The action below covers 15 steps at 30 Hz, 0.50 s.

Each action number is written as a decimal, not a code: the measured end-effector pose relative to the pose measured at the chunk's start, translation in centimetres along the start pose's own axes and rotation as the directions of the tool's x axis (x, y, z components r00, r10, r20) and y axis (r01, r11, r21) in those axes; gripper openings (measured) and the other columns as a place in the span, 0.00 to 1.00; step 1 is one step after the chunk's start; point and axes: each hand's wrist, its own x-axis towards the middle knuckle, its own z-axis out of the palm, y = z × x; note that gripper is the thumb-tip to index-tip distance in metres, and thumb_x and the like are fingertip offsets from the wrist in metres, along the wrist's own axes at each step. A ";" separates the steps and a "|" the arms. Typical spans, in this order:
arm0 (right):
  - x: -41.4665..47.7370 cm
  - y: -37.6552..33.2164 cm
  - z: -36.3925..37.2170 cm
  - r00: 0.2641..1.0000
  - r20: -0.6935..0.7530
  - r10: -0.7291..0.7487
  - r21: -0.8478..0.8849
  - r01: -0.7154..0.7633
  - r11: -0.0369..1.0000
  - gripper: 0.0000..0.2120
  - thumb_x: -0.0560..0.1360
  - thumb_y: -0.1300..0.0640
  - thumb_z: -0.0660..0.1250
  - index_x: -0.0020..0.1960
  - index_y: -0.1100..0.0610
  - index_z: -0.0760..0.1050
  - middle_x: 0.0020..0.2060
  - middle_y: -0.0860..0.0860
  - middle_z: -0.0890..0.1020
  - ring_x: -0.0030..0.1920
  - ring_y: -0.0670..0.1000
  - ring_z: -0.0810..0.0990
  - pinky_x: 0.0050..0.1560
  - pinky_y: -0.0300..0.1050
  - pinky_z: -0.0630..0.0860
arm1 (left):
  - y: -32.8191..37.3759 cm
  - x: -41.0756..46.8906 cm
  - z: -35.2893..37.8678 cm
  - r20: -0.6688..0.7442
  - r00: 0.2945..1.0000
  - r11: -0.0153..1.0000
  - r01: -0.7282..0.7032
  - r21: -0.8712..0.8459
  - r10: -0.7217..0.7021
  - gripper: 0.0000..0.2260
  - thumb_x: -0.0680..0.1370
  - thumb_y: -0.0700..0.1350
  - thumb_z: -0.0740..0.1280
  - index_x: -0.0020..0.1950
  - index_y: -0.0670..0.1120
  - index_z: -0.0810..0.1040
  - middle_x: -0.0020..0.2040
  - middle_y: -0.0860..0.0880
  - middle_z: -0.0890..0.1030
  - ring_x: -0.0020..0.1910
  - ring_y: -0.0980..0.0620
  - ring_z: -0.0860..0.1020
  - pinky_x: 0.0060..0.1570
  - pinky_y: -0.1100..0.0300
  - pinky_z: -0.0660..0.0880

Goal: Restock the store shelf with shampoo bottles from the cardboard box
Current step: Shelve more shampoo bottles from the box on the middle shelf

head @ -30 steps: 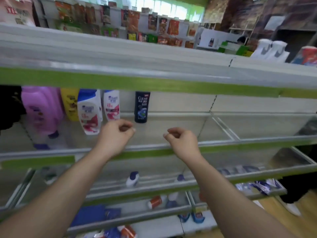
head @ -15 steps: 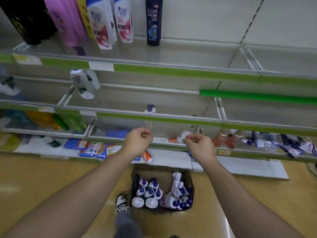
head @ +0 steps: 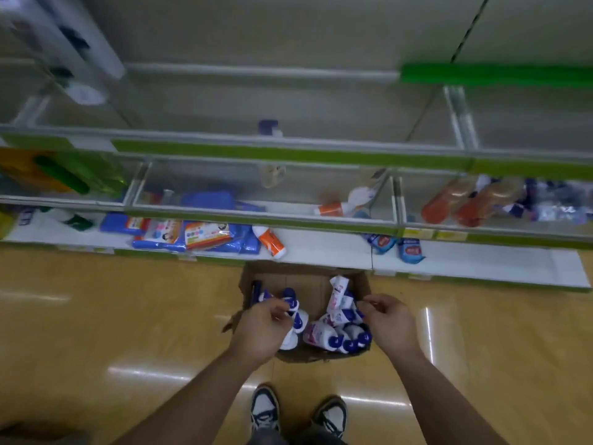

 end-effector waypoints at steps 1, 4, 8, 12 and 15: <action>2.0 2.0 1.2 1.000 -0.008 0.025 -0.002 -0.025 1.000 0.11 0.75 0.57 0.72 0.56 0.58 0.82 0.50 0.53 0.84 0.48 0.50 0.80 0.45 0.40 0.71 | -1.4 1.8 1.9 0.016 1.000 1.000 0.004 -0.013 -0.004 0.09 0.77 0.43 0.68 0.56 0.50 0.82 0.47 0.55 0.81 0.50 0.55 0.78 0.48 0.66 0.70; 8.5 8.5 5.2 0.996 -0.055 0.071 -0.014 -0.072 0.997 0.11 0.75 0.55 0.71 0.57 0.57 0.82 0.53 0.53 0.84 0.50 0.51 0.80 0.48 0.41 0.71 | -6.0 8.2 7.7 0.037 0.999 0.999 -0.019 -0.040 0.020 0.09 0.77 0.43 0.69 0.55 0.48 0.82 0.50 0.52 0.83 0.52 0.54 0.79 0.56 0.62 0.74; 17.7 16.1 10.5 0.996 -0.072 0.055 -0.048 -0.059 0.997 0.13 0.77 0.56 0.69 0.61 0.57 0.80 0.56 0.53 0.82 0.50 0.48 0.77 0.41 0.33 0.69 | -11.9 17.6 15.2 0.131 0.987 0.995 -0.091 -0.041 0.095 0.10 0.77 0.43 0.68 0.58 0.49 0.81 0.53 0.52 0.84 0.54 0.55 0.80 0.59 0.58 0.75; 26.5 21.6 15.0 0.999 -0.046 0.014 -0.138 -0.020 0.990 0.19 0.77 0.51 0.70 0.66 0.56 0.78 0.62 0.52 0.81 0.59 0.51 0.78 0.54 0.38 0.67 | -15.7 26.2 21.8 0.150 0.977 0.989 -0.146 -0.034 0.150 0.11 0.76 0.44 0.69 0.59 0.49 0.81 0.51 0.53 0.83 0.53 0.55 0.80 0.59 0.56 0.76; 32.6 24.5 17.7 1.000 -0.002 0.002 -0.214 -0.002 0.977 0.19 0.76 0.49 0.70 0.63 0.57 0.80 0.61 0.53 0.82 0.60 0.54 0.79 0.53 0.40 0.68 | -17.7 31.4 26.0 0.182 0.971 0.988 -0.145 -0.050 0.152 0.10 0.76 0.43 0.68 0.58 0.48 0.81 0.53 0.50 0.83 0.53 0.52 0.80 0.57 0.57 0.76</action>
